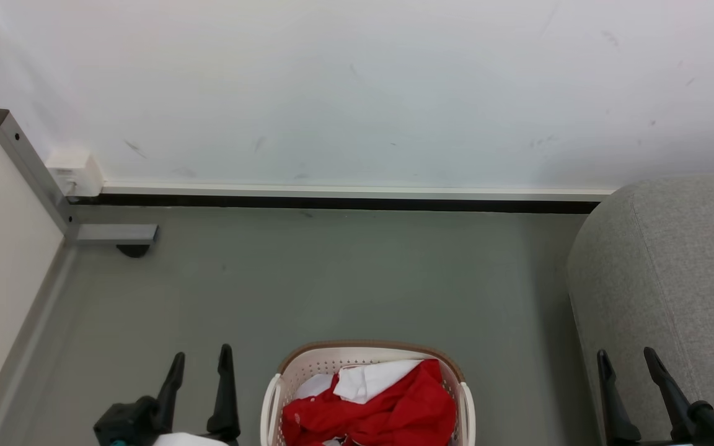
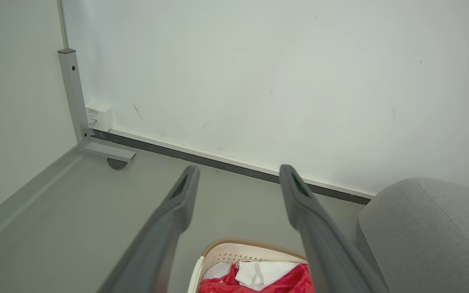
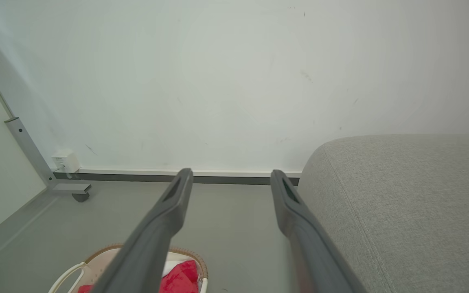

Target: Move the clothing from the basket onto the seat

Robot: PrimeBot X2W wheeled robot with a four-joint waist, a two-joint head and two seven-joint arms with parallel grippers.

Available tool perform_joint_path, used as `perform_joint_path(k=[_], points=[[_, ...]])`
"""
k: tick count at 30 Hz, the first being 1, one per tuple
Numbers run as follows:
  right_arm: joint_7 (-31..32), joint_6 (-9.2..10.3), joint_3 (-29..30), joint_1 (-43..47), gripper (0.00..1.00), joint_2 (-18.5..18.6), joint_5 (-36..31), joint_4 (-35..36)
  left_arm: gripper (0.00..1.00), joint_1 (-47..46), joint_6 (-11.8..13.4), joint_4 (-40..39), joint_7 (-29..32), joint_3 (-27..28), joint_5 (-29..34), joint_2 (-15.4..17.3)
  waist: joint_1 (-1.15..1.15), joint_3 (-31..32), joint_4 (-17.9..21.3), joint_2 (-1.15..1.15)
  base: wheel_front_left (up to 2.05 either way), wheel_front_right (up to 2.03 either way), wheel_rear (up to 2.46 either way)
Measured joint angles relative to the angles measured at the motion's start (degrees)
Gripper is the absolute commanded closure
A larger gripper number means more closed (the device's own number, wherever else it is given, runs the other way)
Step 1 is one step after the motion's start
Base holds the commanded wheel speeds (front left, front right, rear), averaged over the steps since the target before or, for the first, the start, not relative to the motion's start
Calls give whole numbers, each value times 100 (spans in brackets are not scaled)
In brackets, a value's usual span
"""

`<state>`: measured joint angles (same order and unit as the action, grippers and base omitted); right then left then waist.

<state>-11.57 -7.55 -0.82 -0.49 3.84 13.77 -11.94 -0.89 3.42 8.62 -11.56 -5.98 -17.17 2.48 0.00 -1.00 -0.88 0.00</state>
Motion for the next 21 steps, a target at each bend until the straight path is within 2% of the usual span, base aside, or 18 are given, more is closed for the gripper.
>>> perform_joint_path(k=[21], points=[[-220, 0, 192, 48, 0, -54, -363, 9, 0, 26, 26, 36, -223, -60, 777, 9, 0, -48, 38, 0, 0, 0, 0]])
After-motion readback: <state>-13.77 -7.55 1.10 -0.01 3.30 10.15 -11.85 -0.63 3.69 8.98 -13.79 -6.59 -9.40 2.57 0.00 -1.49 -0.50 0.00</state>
